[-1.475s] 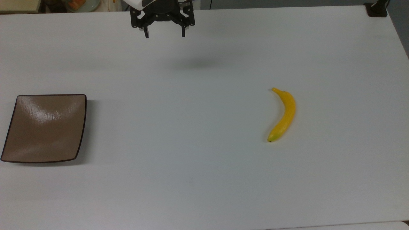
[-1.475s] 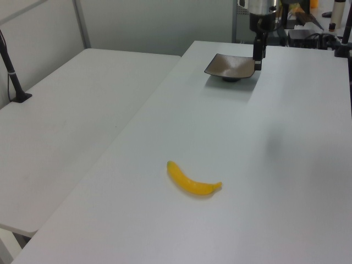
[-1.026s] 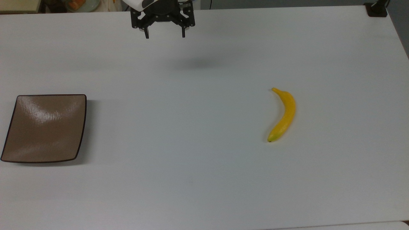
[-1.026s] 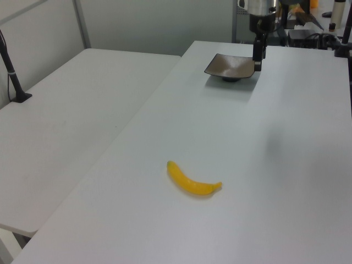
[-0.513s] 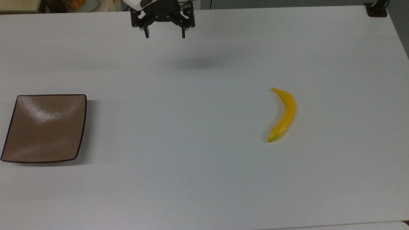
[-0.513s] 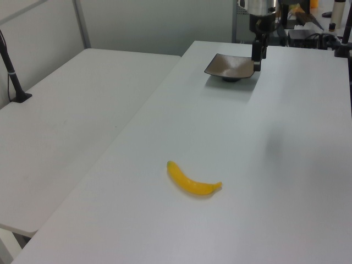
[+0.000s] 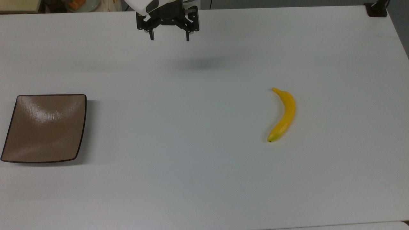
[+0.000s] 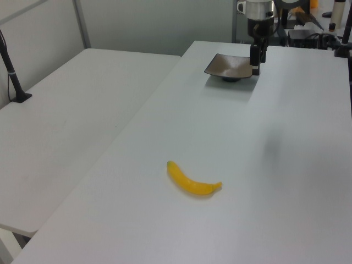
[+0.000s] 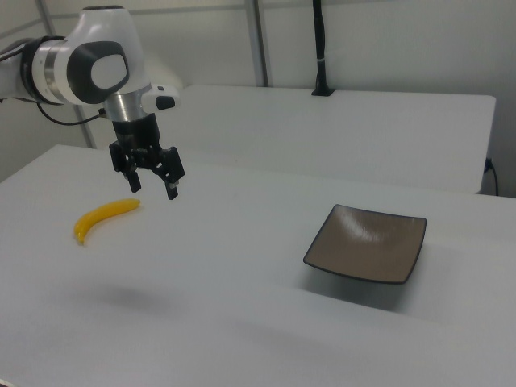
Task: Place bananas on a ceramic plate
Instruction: 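Move the open gripper over the yellow banana and lower onto it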
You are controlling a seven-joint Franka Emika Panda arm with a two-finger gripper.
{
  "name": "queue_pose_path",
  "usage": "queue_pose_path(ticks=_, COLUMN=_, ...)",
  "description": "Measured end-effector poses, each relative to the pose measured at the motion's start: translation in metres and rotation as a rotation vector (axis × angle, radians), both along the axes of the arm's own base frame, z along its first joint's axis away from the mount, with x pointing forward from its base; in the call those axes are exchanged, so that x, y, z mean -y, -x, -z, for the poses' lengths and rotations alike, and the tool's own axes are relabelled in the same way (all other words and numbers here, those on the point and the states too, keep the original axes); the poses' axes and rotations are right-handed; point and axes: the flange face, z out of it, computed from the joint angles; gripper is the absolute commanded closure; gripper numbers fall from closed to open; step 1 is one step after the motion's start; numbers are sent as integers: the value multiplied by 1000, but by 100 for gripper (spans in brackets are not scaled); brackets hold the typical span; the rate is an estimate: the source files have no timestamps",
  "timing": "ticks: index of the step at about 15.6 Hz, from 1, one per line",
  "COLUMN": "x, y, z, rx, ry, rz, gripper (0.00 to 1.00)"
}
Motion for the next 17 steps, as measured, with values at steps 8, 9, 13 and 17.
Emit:
queue_pose_path(ticks=8, x=-30, y=-20, z=16, rx=96, ry=-34, rz=121, gripper=0)
queue_pose_path(ticks=9, x=-39, y=-22, z=18, rx=111, ry=-41, rz=135, gripper=0)
queue_pose_path(ticks=13, x=-80, y=-28, z=34, rx=149, ry=-68, rz=199, gripper=0)
queue_pose_path(ticks=17, x=-134, y=-28, z=55, rx=162, ry=-97, rz=229, gripper=0)
